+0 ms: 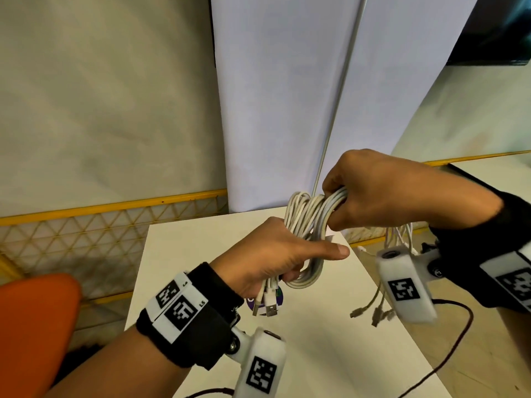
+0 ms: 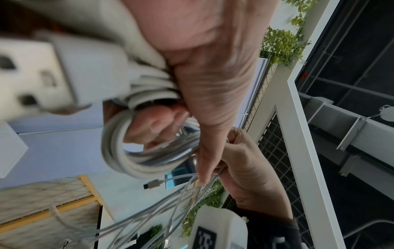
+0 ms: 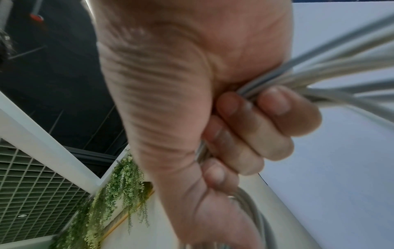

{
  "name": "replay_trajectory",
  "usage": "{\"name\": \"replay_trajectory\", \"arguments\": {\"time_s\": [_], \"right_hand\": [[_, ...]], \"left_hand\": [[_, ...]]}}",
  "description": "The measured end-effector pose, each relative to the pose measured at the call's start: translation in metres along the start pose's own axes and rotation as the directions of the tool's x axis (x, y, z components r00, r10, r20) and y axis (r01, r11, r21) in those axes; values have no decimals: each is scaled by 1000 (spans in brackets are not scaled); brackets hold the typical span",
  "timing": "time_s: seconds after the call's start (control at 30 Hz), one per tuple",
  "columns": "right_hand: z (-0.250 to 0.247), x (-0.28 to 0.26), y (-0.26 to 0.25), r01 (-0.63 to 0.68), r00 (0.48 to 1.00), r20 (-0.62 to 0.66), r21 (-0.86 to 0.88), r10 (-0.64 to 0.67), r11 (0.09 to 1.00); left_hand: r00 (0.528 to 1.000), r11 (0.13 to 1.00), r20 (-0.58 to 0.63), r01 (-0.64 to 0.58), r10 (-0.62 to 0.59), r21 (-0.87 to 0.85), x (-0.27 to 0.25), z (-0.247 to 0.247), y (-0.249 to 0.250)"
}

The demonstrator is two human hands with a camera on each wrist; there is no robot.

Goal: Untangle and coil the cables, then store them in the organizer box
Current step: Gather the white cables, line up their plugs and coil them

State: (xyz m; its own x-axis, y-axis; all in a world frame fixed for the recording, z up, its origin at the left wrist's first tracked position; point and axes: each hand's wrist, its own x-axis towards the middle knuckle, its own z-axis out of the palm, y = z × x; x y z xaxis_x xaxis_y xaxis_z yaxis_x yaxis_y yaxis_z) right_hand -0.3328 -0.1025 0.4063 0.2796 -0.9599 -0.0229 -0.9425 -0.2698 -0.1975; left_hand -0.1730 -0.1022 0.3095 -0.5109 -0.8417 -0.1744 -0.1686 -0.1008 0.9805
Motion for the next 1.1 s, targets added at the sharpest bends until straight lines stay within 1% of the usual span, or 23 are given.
{"name": "replay_trajectory", "arguments": {"time_s": [0.17, 0.37, 0.53, 0.63, 0.77, 0.9, 0.97, 1.03, 1.1], "right_hand": [[-7, 3, 33, 87, 996, 2, -64, -87, 994], [-12, 11, 81, 231, 972, -10, -140, -235, 963], [-14, 16, 109, 326, 937, -33, -277, -348, 904], [-12, 17, 118, 356, 912, -44, -409, -408, 840], [-6, 20, 118, 383, 846, -97, -573, -524, 724], [1, 21, 103, 414, 792, -114, -623, -600, 664], [5, 22, 92, 446, 759, -101, -640, -643, 626], [11, 24, 82, 481, 706, -77, -677, -704, 556], [16, 28, 72, 522, 653, -46, -695, -756, 494]], "left_hand": [[997, 998, -44, 58, -59, -12, 21, 30, 5], [988, 986, -57, 135, -141, -102, 44, 70, 17], [978, 963, -77, 174, -193, -206, 58, 90, 22], [979, 932, -19, 189, -205, -310, 62, 90, 27], [979, 878, 110, 204, -173, -433, 63, 84, 26], [970, 862, 209, 212, -127, -461, 59, 71, 21], [961, 848, 251, 228, -116, -479, 53, 61, 22], [955, 853, 274, 235, -113, -466, 48, 50, 23], [955, 865, 270, 239, -126, -442, 43, 41, 25]]}}
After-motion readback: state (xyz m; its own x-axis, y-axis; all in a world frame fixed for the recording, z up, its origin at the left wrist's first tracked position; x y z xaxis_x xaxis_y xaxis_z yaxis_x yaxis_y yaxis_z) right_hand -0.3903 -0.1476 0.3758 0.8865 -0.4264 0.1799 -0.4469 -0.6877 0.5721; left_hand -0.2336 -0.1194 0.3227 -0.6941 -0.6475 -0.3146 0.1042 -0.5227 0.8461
